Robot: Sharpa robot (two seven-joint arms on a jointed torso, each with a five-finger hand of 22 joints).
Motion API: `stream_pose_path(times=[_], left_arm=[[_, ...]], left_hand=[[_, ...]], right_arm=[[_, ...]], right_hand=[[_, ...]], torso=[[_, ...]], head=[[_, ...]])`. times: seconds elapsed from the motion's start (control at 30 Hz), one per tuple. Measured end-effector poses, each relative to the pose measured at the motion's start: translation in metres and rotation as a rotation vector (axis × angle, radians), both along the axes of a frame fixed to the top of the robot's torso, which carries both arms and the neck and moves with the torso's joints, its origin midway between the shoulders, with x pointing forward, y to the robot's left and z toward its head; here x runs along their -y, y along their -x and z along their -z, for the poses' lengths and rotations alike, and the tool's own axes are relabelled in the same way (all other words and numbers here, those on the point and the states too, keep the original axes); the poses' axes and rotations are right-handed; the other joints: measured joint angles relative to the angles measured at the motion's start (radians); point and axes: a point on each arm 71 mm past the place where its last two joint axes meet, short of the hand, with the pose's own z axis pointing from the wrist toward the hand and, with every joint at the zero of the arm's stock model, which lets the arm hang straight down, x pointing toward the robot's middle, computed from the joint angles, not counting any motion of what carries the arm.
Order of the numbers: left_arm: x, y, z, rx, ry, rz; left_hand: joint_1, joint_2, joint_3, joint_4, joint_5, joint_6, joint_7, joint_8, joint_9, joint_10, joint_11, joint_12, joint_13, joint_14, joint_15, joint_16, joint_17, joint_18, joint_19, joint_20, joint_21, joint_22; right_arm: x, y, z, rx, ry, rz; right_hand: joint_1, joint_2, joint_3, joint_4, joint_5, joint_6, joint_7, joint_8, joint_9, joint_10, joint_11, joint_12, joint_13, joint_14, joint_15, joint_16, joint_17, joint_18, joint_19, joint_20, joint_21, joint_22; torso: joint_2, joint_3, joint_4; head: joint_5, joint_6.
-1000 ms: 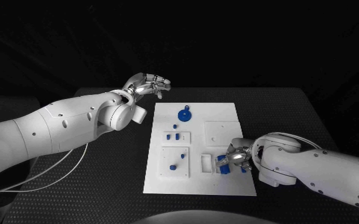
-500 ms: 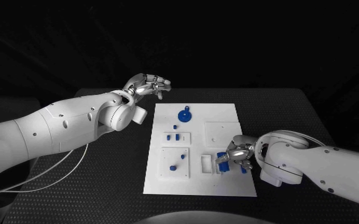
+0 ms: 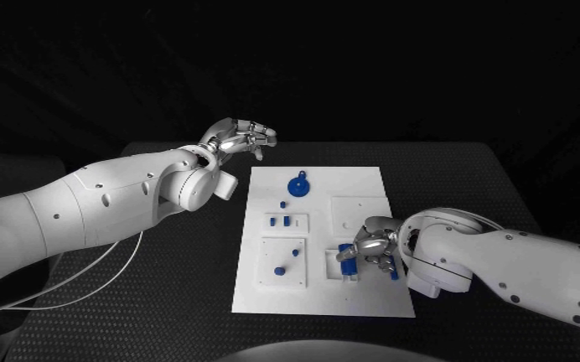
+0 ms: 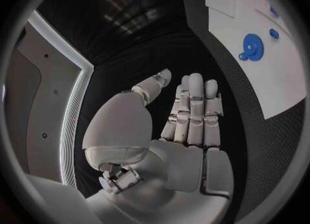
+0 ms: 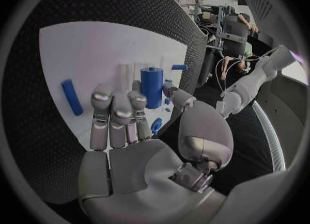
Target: Assemble the parts on the task board
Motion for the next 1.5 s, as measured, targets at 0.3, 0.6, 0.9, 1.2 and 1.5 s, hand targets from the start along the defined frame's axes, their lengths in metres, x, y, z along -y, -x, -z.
stream_pose_path(times=[0.3, 0.6, 0.9, 1.2, 1.5], left_arm=[[0.001, 0.000, 0.000, -0.001, 0.001, 0.002], [0.001, 0.001, 0.000, -0.002, 0.001, 0.003], [0.001, 0.001, 0.000, -0.003, 0.000, 0.002], [0.001, 0.001, 0.000, -0.004, 0.000, 0.002], [0.000, 0.001, 0.000, -0.005, 0.000, 0.002]], left_hand=[[0.000, 0.000, 0.000, 0.000, 0.000, 0.000, 0.000, 0.000, 0.001, 0.000, 0.000, 0.000, 0.000, 0.000, 0.000, -0.004, 0.001, -0.001, 0.000, 0.000, 0.000, 0.000], [-0.004, 0.004, 0.000, 0.000, 0.000, 0.000, 0.000, 0.000, 0.001, 0.000, 0.000, 0.000, 0.000, 0.000, 0.000, -0.004, 0.001, -0.002, 0.000, 0.000, 0.000, 0.001], [-0.004, 0.004, 0.000, 0.005, 0.000, 0.000, 0.000, 0.000, 0.001, 0.000, 0.000, 0.000, 0.000, -0.003, 0.003, -0.004, 0.002, 0.002, 0.000, 0.000, 0.000, 0.001], [-0.003, 0.004, 0.000, 0.005, 0.000, 0.000, 0.000, 0.000, 0.001, 0.000, -0.001, 0.000, 0.000, -0.003, 0.003, -0.004, 0.002, 0.007, 0.004, -0.004, 0.000, 0.002], [-0.007, 0.007, -0.002, 0.008, 0.000, 0.000, 0.000, 0.000, 0.001, 0.001, -0.001, 0.000, 0.000, -0.003, 0.003, -0.004, 0.002, 0.006, 0.004, -0.004, 0.000, 0.002]], right_arm=[[-0.006, 0.001, 0.008, -0.017, 0.006, -0.008], [-0.010, 0.000, 0.009, -0.019, 0.008, -0.012], [-0.009, -0.001, 0.013, -0.021, 0.014, -0.006], [-0.009, -0.001, 0.015, -0.024, 0.020, -0.009], [-0.012, 0.000, 0.016, -0.026, 0.018, -0.016]], right_hand=[[-0.004, 0.004, 0.003, -0.003, 0.000, 0.000, 0.000, 0.000, 0.001, 0.000, 0.000, -0.004, 0.001, -0.002, -0.002, 0.000, 0.000, 0.000, 0.000, 0.000, 0.000, 0.000], [-0.008, 0.000, 0.003, -0.003, 0.000, 0.001, -0.001, 0.000, 0.002, 0.000, 0.000, -0.004, 0.001, -0.003, -0.002, 0.000, 0.000, 0.000, 0.000, 0.000, 0.000, 0.000], [-0.013, -0.003, 0.003, -0.003, 0.000, -0.001, -0.003, 0.000, 0.004, 0.000, 0.000, -0.004, 0.002, -0.003, -0.002, 0.000, -0.001, 0.000, 0.000, 0.000, 0.000, 0.000], [-0.032, -0.016, 0.003, -0.003, 0.000, 0.000, -0.004, 0.000, 0.009, 0.000, 0.000, -0.008, 0.004, 0.000, -0.004, 0.000, -0.002, 0.000, 0.001, 0.002, 0.000, 0.000], [-0.041, -0.025, -0.004, -0.010, 0.000, 0.002, -0.005, -0.006, 0.009, 0.000, 0.000, -0.012, 0.006, 0.000, -0.004, 0.000, -0.004, 0.000, 0.001, 0.002, 0.000, 0.000]], torso=[[0.001, 0.0003, 0.0013], [0.001, 0.0005, 0.0003], [0.001, 0.0011, 0.0000], [0.000, 0.0011, -0.0004], [0.000, 0.0011, -0.0001]], head=[[0.000, -0.003], [0.002, -0.004], [0.004, -0.003], [0.006, -0.003], [0.007, -0.006]])
